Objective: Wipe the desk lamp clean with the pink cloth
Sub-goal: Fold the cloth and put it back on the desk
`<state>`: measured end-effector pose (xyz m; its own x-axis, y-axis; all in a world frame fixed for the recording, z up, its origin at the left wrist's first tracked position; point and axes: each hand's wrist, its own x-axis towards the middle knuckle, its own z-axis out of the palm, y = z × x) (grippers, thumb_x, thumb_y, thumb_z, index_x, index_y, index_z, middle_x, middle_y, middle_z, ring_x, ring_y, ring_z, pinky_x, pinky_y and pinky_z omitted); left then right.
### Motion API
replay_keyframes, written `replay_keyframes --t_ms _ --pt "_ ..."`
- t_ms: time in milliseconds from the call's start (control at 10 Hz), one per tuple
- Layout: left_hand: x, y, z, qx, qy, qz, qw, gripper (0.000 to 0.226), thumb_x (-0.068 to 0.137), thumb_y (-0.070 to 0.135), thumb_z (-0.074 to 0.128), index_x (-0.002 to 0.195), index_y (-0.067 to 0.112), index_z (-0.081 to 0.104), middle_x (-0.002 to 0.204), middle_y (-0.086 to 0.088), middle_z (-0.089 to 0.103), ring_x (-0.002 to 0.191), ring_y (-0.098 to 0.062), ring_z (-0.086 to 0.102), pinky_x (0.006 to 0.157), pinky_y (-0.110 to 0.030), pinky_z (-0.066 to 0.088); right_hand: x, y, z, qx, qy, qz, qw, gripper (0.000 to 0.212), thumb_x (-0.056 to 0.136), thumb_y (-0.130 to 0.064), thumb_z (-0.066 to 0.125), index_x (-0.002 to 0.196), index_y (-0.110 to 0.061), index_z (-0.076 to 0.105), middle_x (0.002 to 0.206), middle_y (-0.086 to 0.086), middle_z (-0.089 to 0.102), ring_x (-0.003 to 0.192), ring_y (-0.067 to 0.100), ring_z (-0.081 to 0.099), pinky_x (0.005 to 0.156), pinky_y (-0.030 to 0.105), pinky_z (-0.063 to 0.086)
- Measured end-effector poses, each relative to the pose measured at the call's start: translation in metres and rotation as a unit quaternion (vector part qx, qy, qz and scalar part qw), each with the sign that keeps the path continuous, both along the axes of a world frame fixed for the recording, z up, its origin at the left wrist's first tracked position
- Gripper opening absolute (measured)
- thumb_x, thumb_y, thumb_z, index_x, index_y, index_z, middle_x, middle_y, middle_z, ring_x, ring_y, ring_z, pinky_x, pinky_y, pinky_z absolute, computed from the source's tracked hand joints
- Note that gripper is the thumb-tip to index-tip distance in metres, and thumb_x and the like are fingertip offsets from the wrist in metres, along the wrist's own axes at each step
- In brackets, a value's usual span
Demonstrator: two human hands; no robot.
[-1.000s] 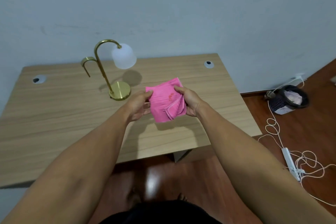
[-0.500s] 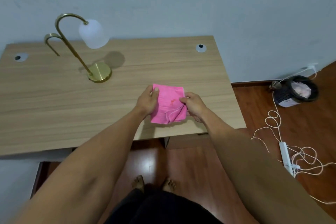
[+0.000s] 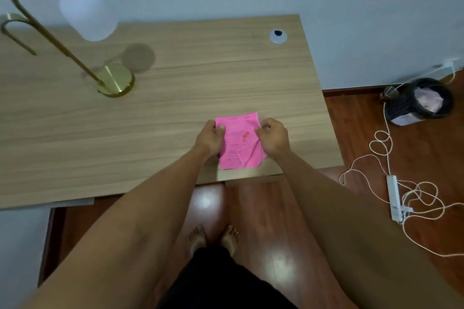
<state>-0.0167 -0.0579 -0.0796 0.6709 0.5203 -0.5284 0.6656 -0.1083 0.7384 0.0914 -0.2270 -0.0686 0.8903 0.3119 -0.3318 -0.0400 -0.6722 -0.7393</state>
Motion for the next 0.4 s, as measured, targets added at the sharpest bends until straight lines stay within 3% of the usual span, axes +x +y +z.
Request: replay_keyframes --t_ms 100,200,300,400 --pt "-0.003 0.001 -0.007 0.008 0.008 0.026 1.000 0.026 0.095 0.047 0.059 0.091 0.023 0.050 0.082 -0.012 0.071 0.087 -0.037 0.073 0.082 -0.046 0.057 -0.001 -0.003 0.006 -0.057 -0.003 0.006 0.998 0.015 0.096 -0.022 0.068 0.107 -0.013 0.073 0.106 0.009 0.075 0.102 0.032 0.069 0.090 0.042 0.056" --pt "-0.008 0.015 -0.019 0.002 0.019 0.046 0.999 0.024 0.085 0.044 0.070 0.086 0.028 0.052 0.083 -0.009 0.074 0.079 -0.029 0.071 0.081 -0.046 0.060 -0.003 -0.004 0.018 -0.112 -0.020 0.013 0.993 0.021 0.099 -0.021 0.059 0.115 -0.014 0.071 0.117 0.009 0.073 0.108 0.035 0.067 0.090 0.040 0.055" --pt "-0.015 0.027 -0.007 -0.001 0.019 0.085 0.996 0.011 0.078 0.035 0.067 0.080 0.029 0.058 0.086 -0.016 0.077 0.083 -0.036 0.076 0.083 -0.053 0.064 -0.006 0.001 0.031 -0.100 -0.049 0.049 0.993 0.026 0.100 -0.019 0.054 0.121 -0.014 0.070 0.123 0.010 0.071 0.109 0.034 0.067 0.091 0.041 0.055" --pt "-0.024 0.036 0.025 0.040 0.005 0.086 0.996 0.017 0.093 0.028 0.068 0.079 0.027 0.059 0.102 -0.017 0.076 0.092 -0.037 0.074 0.086 -0.046 0.063 -0.009 0.017 0.042 -0.061 -0.049 0.095 0.992 0.026 0.102 -0.017 0.052 0.120 -0.014 0.070 0.119 0.008 0.071 0.102 0.028 0.068 0.091 0.046 0.059"
